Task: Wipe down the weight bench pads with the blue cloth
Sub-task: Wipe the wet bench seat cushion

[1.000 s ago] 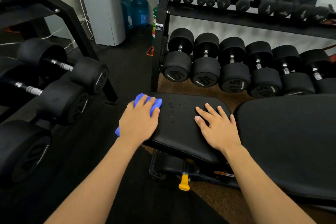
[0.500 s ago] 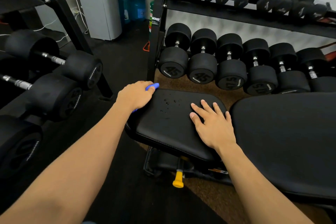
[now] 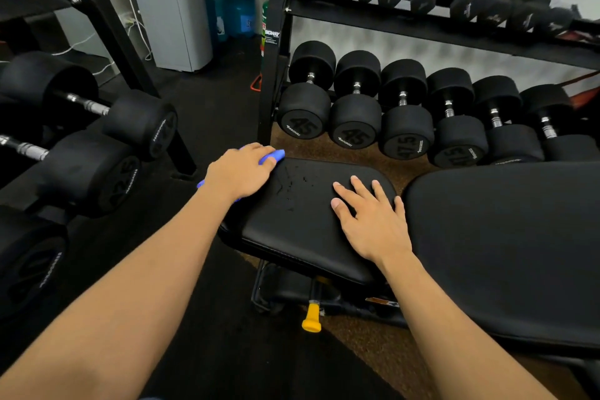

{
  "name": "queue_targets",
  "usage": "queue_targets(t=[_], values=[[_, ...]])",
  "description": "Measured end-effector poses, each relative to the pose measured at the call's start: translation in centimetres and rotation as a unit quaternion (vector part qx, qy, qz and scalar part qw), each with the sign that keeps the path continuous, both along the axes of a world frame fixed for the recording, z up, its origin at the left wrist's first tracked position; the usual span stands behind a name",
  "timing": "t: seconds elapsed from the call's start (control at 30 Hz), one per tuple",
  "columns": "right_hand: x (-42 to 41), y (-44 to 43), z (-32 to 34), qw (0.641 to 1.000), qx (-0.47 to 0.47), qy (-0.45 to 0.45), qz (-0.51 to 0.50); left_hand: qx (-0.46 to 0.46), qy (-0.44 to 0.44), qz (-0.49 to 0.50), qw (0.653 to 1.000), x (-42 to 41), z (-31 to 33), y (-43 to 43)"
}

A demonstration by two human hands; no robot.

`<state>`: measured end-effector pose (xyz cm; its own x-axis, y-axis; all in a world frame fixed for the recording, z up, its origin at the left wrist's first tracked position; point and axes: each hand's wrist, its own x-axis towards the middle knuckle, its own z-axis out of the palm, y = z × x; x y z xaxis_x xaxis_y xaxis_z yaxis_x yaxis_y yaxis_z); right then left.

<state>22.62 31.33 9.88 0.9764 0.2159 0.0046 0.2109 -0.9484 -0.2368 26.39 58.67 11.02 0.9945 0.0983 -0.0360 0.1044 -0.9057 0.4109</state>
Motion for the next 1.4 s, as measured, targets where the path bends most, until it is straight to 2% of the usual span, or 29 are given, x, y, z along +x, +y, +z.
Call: queue_targets(t=[0.1,0.2,0.33,0.47,0.5,0.57,0.63,0.67,0.73,0.83,0.97,1.07,1.2,1.33,1.4], values=[[0.1,-0.1,0.0,1.000,0.008,0.003,0.002,0.053,-0.067,-0.062,0.994,-5.5,-1.0,-1.0],[0.1,-0.1,0.0,1.000,0.004,0.003,0.003,0.002,-0.092,-0.088,0.992,-10.8,-2.5,0.6],[0.0,-0.1,0.1,1.000,0.005,0.004,0.001,-0.072,-0.090,-0.024,0.993,-7.0,-2.7,2.2],[0.0,0.0,0.1,1.000,0.005,0.005,-0.001,-0.113,-0.025,0.073,0.991,-2.6,-1.5,1.8],[0.0,0.0,0.1,1.000,0.006,0.004,-0.001,-0.101,-0.021,0.087,0.991,-3.0,-1.8,1.7],[-0.1,0.1,0.0,1.000,0.008,0.004,-0.002,-0.014,-0.041,0.091,0.995,-5.8,-2.5,0.4],[0.0,0.1,-0.1,1.000,0.005,0.005,-0.001,0.075,-0.090,0.030,0.993,-9.8,-2.7,-2.6],[0.0,0.0,-0.1,1.000,0.002,0.003,0.000,0.086,-0.110,-0.004,0.990,-11.9,-2.7,-4.3],[0.1,-0.1,-0.2,1.000,0.003,0.000,-0.001,0.069,-0.102,-0.056,0.991,-14.4,-2.1,-5.7],[0.1,-0.2,-0.1,1.000,0.004,0.000,0.001,0.068,-0.064,-0.096,0.991,-11.9,-1.7,-2.5],[0.0,0.0,0.0,1.000,0.006,0.005,-0.001,-0.039,-0.039,-0.013,0.998,-5.0,-0.9,1.7],[-0.1,0.0,-0.1,1.000,0.004,-0.003,0.000,0.003,-0.040,0.033,0.999,-4.8,-1.6,0.2],[0.0,-0.1,-0.1,1.000,0.003,-0.002,0.003,0.091,-0.076,-0.032,0.992,-10.5,-2.2,-4.4],[-0.1,-0.3,0.0,1.000,0.007,-0.007,0.012,0.060,-0.065,-0.079,0.993,-13.4,-1.8,-3.4],[0.0,-0.3,-0.1,1.000,0.008,-0.009,0.014,0.012,-0.064,-0.044,0.997,-12.3,-2.2,-0.8]])
